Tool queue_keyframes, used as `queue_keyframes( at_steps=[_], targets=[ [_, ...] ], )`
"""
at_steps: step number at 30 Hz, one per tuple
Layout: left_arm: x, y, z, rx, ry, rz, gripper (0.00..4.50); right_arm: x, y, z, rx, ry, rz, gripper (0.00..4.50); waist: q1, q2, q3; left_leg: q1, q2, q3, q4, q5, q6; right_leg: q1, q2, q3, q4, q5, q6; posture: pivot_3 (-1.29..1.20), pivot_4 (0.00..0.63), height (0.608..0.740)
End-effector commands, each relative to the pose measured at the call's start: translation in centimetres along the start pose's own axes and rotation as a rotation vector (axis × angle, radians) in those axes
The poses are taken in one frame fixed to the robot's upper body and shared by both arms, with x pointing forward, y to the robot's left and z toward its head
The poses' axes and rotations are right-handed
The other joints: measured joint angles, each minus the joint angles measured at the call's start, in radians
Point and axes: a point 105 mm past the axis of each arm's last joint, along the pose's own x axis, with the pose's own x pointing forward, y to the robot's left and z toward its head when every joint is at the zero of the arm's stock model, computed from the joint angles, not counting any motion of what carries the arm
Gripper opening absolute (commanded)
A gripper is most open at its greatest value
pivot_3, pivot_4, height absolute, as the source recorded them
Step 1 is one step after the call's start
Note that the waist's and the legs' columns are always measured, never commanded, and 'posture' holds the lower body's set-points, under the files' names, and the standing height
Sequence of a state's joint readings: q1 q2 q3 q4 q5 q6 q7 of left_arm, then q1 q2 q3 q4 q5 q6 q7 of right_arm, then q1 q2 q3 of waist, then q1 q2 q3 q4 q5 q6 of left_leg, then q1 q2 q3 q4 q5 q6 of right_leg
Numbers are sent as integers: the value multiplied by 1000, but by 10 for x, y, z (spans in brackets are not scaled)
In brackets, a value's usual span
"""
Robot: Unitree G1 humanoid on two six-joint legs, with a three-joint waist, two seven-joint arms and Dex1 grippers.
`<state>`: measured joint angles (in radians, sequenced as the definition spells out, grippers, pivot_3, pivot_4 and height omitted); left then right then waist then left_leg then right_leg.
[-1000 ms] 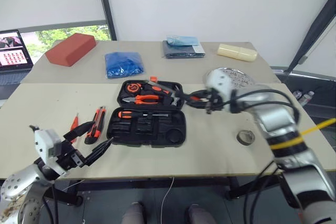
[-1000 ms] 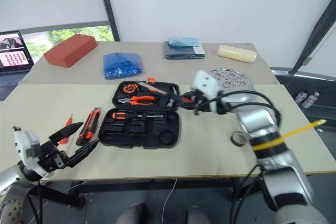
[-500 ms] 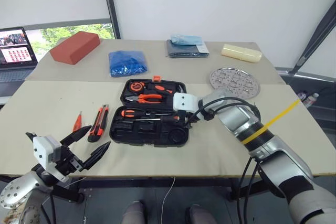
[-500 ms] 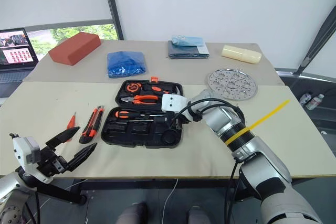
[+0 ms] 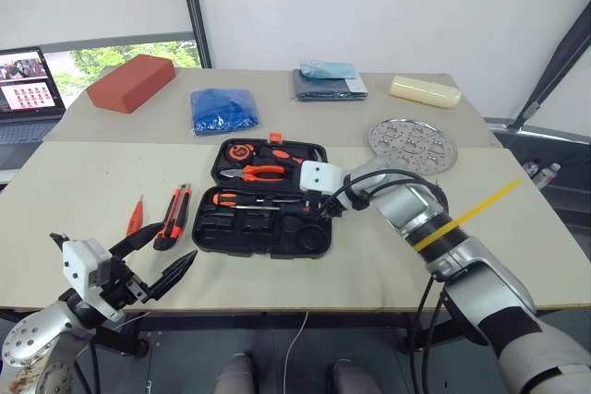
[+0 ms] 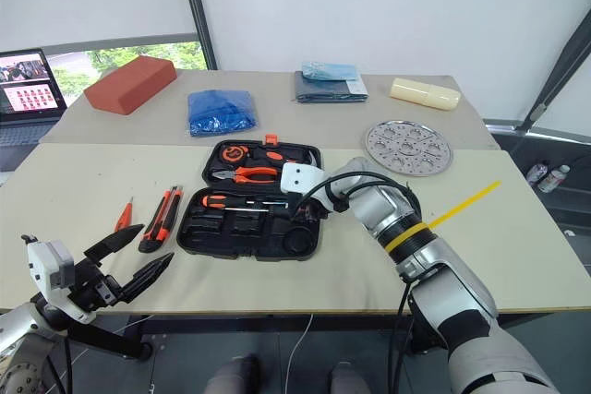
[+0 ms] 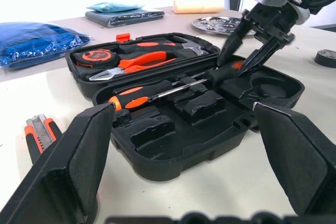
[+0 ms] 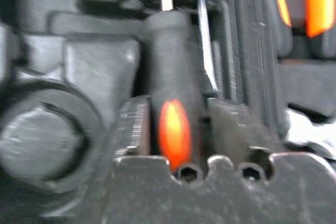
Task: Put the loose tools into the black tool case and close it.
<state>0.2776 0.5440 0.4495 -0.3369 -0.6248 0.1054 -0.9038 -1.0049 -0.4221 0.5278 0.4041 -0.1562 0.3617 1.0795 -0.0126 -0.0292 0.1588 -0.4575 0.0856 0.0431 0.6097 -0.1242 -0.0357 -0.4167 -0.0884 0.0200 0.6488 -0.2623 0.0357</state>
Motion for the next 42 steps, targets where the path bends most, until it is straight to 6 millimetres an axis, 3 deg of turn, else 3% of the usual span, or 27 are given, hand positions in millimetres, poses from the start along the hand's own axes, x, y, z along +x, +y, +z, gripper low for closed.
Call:
queue_keyframes(
  at_steps=[1, 4, 8, 15, 20, 22, 32, 38, 42],
  targets=[
    [1, -1, 11, 55, -29, -7, 4500, -31, -21, 29, -24, -172, -8, 3919, 0, 0, 0, -1, 0, 0, 0, 0, 0, -1, 0, 0, 0, 0, 0, 0, 150, 740],
    [0, 1, 11, 56, -31, 12, 4500, -41, -37, 35, 73, -276, -50, 3764, -1, 0, 0, -1, 0, 0, 0, 0, 0, -1, 0, 0, 0, 0, 0, 0, 150, 740],
    [-1, 2, 9, 55, -30, 26, 4500, -23, -32, 35, 154, -361, -51, 2673, -4, 0, 0, -1, 1, 0, 0, 0, 0, -1, 1, 0, 0, 0, 0, 0, 150, 740],
    [-2, 3, 5, 57, -3, 47, 4500, 19, -10, 30, 149, -368, -41, 173, -3, 0, 0, -2, 1, 0, -1, 1, 0, -2, 2, 1, 1, 0, 0, 0, 150, 740],
    [-4, 3, 3, 58, 10, 53, 4500, 38, 9, 22, 141, -346, 5, 80, -3, 0, 0, -2, 1, 0, -1, 2, -2, -3, 2, 1, 1, 1, 0, 0, 150, 740],
    [-5, 4, 2, 59, 19, 60, 4500, 47, 17, 10, 142, -295, 25, 80, -5, 0, 0, -1, 1, 0, -1, 2, -2, -2, 2, 1, 2, 1, 0, 0, 150, 740],
    [-11, 10, -10, 55, 95, 118, 4500, 59, 32, -9, 26, -195, 40, 80, -6, -3, -4, 11, 1, 1, -2, -2, -9, 4, 1, 1, 2, 0, -1, 0, 150, 740],
    [-37, 24, -8, 32, 84, 250, 4500, 25, 11, 3, -31, -321, -31, 80, -1, -3, -4, 17, 1, 2, -4, -3, -10, 11, -1, 0, -1, -3, -7, 0, 150, 740],
    [-62, 33, 2, 34, 31, 347, 4500, -4, 2, 15, 15, -503, -65, 80, -1, -3, -3, 15, 1, 3, -4, -3, -10, 11, -2, -1, -3, -4, -7, 0, 150, 740]
  ],
)
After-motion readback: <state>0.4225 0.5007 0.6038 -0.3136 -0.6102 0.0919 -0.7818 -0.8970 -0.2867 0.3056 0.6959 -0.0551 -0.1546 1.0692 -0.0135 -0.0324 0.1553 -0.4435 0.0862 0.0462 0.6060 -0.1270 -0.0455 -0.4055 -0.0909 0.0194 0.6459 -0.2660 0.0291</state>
